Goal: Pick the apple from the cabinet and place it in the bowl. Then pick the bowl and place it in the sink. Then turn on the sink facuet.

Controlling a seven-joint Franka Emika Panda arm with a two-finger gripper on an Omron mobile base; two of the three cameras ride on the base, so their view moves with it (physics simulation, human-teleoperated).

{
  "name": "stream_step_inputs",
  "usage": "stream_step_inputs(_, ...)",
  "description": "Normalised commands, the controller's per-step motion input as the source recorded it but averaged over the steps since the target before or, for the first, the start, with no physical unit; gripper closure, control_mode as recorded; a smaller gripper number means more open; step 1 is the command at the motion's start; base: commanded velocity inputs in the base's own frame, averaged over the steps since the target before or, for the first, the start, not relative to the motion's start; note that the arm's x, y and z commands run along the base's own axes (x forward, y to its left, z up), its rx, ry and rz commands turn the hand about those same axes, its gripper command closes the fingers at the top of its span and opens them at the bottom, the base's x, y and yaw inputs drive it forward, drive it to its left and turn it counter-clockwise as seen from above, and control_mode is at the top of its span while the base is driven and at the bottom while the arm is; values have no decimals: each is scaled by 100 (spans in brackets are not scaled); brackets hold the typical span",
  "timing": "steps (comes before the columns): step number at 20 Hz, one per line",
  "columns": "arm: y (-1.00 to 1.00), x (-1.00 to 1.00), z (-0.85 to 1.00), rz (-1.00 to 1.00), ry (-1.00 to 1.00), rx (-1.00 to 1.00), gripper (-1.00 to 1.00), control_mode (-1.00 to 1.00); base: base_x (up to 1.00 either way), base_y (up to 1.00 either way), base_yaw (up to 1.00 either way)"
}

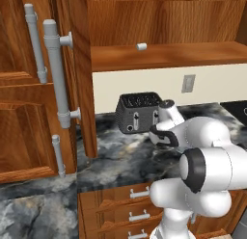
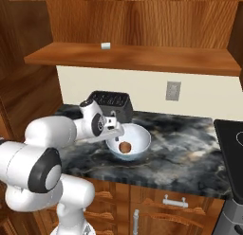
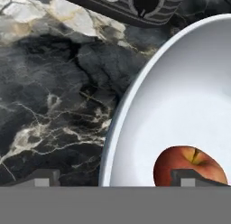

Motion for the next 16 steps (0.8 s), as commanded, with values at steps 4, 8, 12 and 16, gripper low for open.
stream_step_inputs(4, -29, -3, -27, 1, 0, 0, 100, -100, 0, 0, 0)
stream_step_inputs(8, -26, -18, -28, 0, 0, 0, 100, -100, 0, 0, 0)
stream_step_inputs(12, -3, -29, -16, -2, 4, 0, 100, -100, 0, 0, 0)
stream_step_inputs(16, -1, -59, 0, -2, 0, -3, 100, -100, 0, 0, 0)
